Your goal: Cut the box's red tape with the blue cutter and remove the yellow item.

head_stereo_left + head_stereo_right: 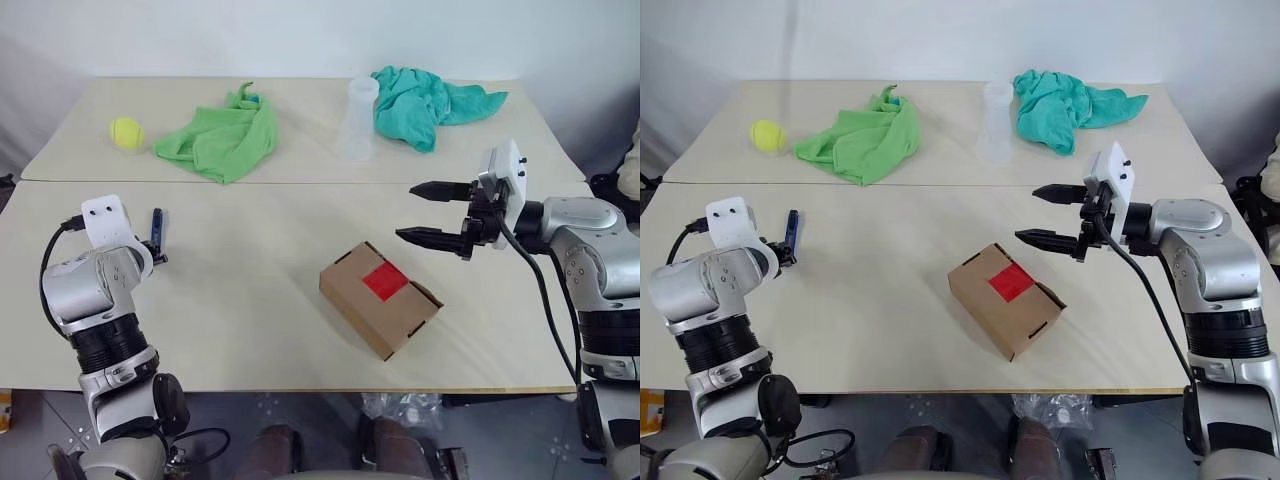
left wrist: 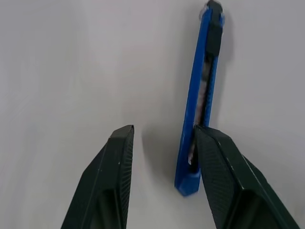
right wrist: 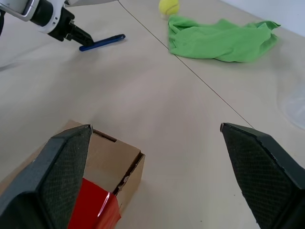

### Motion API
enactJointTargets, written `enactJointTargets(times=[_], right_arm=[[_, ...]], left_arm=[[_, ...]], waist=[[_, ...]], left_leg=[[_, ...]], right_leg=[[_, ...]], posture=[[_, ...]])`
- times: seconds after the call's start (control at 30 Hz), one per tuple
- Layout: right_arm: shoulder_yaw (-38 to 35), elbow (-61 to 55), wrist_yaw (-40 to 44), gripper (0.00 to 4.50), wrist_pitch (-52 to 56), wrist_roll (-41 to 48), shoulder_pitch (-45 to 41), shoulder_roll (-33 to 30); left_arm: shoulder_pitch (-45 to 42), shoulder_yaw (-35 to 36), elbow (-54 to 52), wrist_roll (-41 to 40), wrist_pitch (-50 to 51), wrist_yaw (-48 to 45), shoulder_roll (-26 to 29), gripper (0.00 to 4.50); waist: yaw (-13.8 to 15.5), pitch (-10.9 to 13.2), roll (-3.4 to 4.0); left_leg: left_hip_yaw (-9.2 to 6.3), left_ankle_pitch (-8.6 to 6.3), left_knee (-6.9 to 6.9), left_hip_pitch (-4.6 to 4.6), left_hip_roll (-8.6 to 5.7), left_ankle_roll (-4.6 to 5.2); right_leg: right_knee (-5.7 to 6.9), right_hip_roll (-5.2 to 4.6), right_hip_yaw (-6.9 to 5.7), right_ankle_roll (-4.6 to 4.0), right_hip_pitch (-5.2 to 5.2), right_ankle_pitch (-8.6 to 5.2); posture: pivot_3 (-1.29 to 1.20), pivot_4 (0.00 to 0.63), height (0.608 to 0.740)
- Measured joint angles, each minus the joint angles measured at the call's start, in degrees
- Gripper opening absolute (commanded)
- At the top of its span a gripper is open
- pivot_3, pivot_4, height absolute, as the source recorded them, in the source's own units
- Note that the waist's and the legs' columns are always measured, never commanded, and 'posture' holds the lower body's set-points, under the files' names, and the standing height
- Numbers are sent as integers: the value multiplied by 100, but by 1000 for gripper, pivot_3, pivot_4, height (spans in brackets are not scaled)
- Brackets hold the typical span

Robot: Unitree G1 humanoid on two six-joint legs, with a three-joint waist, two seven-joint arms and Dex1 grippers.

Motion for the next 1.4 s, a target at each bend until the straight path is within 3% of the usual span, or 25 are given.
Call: enactJointTargets(times=[0.47,0.8,1.1,1.4], right_arm=[[0,2,-42,4500,-87,-77,-1,50],[0,2,-59,4500,-97,-88,9,56],[0,1,-82,4500,-96,-121,44,56],[0,1,-130,4500,-96,-128,43,111]], left_arm=[[22,-2,5,1,108,-180,92,2083],[60,-696,30,16,444,-460,652,2083],[34,-701,23,31,537,-435,655,2083],[-96,-442,420,4,-149,-366,368,2083]], waist=[[-4,0,0],[-7,0,0],[-7,0,0],[8,0,0]], left_leg=[[4,0,2,4,-1,-1],[4,-1,1,4,-1,-2],[4,-1,1,4,-1,-2],[3,0,3,4,-3,-2]], right_leg=[[6,-2,5,0,0,0],[5,-2,6,-1,-1,0],[5,-2,6,-1,-1,0],[8,-5,4,-1,0,0]], posture=[[0,150,740],[0,150,740],[0,150,740],[0,150,740]])
